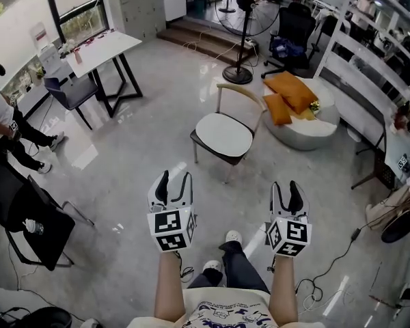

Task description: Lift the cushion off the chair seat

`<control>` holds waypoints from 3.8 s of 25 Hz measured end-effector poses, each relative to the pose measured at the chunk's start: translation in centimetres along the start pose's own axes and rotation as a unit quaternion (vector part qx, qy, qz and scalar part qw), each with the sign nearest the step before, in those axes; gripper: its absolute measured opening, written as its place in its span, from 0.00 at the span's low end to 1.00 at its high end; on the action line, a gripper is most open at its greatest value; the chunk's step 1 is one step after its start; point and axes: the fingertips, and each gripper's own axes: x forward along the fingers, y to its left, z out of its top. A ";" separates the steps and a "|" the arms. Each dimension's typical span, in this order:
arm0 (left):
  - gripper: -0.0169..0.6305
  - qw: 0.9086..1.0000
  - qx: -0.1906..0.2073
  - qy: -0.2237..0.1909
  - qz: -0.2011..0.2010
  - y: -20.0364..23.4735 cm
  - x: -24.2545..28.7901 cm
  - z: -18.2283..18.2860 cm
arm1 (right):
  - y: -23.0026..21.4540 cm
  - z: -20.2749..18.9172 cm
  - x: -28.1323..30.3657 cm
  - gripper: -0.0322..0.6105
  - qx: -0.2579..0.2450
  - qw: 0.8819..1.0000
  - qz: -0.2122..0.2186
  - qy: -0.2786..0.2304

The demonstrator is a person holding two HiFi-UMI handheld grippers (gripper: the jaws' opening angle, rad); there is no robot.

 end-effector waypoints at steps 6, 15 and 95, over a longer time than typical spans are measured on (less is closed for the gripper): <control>0.36 1.000 0.000 0.005 0.005 0.1 3.8 -0.1 | -1.0 -0.2 4.1 0.38 0.004 1.000 0.003 0.001; 0.36 0.999 0.001 0.007 0.032 1.0 14.0 1.1 | -3.5 0.7 15.1 0.38 0.006 1.000 0.023 -0.002; 0.36 0.963 -0.007 0.268 -0.022 13.0 88.4 -13.5 | -11.4 -20.5 85.0 0.41 0.028 0.962 -0.011 0.270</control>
